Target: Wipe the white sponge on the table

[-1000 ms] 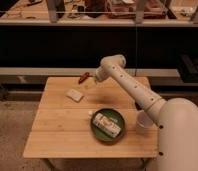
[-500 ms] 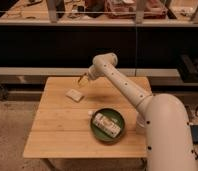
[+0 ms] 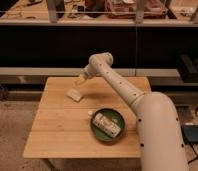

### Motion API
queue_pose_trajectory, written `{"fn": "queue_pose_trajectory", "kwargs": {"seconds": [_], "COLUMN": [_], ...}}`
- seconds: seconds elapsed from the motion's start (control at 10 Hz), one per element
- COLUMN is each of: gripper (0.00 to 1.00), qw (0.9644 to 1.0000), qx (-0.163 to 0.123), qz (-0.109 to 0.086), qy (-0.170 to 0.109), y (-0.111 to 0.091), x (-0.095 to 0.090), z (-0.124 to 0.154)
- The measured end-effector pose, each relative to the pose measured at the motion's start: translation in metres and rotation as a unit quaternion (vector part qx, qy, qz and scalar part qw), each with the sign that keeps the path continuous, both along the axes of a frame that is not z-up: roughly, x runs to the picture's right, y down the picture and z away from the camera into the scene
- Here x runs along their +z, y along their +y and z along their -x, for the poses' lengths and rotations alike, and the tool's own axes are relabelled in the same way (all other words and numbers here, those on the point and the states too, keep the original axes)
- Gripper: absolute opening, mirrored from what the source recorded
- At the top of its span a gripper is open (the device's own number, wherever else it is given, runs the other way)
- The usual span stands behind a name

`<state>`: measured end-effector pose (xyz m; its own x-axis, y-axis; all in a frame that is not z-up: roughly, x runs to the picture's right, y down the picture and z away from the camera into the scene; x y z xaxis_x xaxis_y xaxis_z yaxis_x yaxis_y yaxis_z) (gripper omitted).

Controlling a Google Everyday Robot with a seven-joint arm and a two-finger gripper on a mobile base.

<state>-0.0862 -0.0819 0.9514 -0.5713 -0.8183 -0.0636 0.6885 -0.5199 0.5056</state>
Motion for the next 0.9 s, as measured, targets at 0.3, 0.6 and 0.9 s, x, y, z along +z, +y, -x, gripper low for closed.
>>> {"fn": "queue_pose_trajectory", "kwargs": {"seconds": [0.3,0.6,0.9], "gripper": [0.8,0.8,0.8], "qw": [0.9996,0.9989,0.9974], "qx": [-0.019,-0.035,-0.065], "qz": [0.004,0.004,0.025], "qy": [-0.022,-0.031,-0.016], "y": [0.009,0.017,0.046], "x": [-0.006,-0.008,-0.007], "z": [0.032,0.054,0.067]}}
